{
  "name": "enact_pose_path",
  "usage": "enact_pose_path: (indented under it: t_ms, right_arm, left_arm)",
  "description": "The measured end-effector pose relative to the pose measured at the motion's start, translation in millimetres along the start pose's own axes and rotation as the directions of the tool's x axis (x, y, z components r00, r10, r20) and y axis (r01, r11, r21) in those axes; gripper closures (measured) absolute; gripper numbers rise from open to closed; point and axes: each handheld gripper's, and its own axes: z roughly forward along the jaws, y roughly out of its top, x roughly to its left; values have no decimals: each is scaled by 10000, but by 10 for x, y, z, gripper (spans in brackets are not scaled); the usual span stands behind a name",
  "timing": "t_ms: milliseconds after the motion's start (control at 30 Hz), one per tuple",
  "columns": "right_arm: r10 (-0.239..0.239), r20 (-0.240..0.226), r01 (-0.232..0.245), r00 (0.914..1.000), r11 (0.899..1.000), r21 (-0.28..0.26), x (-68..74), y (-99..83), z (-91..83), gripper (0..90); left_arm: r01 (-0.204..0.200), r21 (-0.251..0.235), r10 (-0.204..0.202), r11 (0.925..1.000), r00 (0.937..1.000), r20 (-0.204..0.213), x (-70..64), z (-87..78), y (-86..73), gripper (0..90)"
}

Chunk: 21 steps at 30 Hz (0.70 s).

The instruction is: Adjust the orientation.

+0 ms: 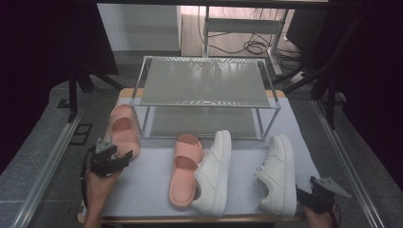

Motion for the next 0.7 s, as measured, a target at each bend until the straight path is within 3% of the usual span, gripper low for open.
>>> enact_pose_path:
  t_ms: [400, 567, 700]
  right_arm:
    - [-3, 2, 3, 10000, 10000, -3, 0, 0, 1, 130]
    - [-11, 0, 11, 10000, 10000, -3, -1, 0, 1, 131]
    - [-7, -1, 7, 10000, 10000, -3, -1, 0, 1, 131]
  left_arm:
    - [190, 45, -189, 9998, 9998, -115, 121, 229, 286, 427]
    - [278, 46, -276, 9996, 9990, -348, 149, 343, 405, 454]
    - [72, 62, -68, 10000, 9981, -620, 175, 439, 471, 453]
